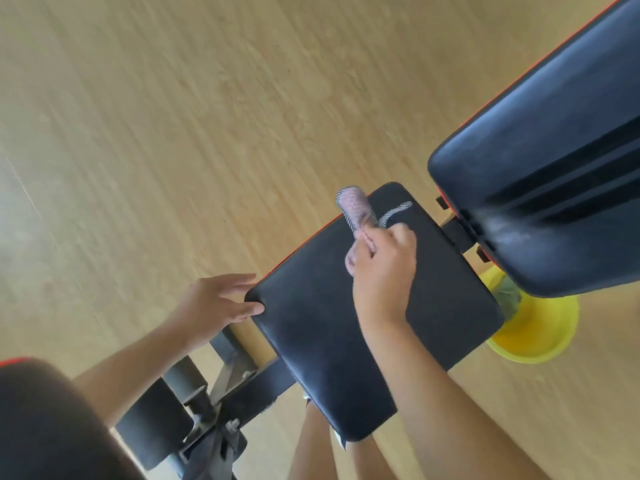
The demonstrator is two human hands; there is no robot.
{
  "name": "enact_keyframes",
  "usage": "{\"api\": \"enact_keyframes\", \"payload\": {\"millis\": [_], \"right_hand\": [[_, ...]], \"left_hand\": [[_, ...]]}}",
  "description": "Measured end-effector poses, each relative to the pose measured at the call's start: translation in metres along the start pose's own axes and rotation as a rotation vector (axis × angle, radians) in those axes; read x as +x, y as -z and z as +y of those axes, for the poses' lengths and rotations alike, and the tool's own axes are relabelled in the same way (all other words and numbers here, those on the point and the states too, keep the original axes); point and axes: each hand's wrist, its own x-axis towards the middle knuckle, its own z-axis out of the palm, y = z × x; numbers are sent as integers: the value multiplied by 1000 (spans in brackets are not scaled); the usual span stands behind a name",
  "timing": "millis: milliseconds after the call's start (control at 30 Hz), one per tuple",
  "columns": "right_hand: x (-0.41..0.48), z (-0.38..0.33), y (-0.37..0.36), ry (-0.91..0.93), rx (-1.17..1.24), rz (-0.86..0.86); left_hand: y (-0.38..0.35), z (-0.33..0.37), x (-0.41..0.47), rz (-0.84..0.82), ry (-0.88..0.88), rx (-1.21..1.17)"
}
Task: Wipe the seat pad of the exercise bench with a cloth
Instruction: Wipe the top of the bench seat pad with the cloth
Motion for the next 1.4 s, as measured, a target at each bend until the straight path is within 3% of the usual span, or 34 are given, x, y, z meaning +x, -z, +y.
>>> {"api": "enact_keyframes", "payload": {"millis": [67,200,233,267,333,400,467,600,700,767,867,967,1067,1167,1267,1400], "right_hand": [[-39,-24,-19,69,87,-142],[-66,-24,-19,878,-58,-546],[-45,-18,-12,953,-94,-581],[-19,-13,-6,935,-132,-555],[33,-4,7,689,-224,-401],[64,-9,11,448,-275,-416],[54,-38,-5,498,-303,-589],[-7,-98,-49,788,-512,-1139],[2,-102,-56,806,-579,-1284],[43,-93,-36,796,-659,-1287],[97,-76,-6,640,-705,-1204],[80,-84,-19,576,-602,-1246],[31,-94,-52,614,-478,-1339],[22,-88,-61,673,-407,-1314],[71,-75,-37,696,-565,-1246],[114,-64,-16,485,-610,-1173]], "left_hand": [[-2,-5,-1,10,28,-74],[-6,-8,3,65,18,-88],[-8,-8,3,72,20,-100],[-9,-8,2,77,26,-107],[-11,-8,-1,88,25,-93],[-12,-10,-1,92,14,-72],[-15,-10,-1,100,2,-77],[-20,-13,-4,152,6,-84],[-25,-17,-8,176,57,-126],[-27,-16,-9,196,81,-148],[-26,-11,-8,162,105,-130],[-23,-14,-7,153,100,-86],[-22,-17,-6,177,72,-63],[-21,-17,-4,173,60,-43],[-19,-17,-3,166,42,-45],[-21,-14,-6,163,33,-40]]}}
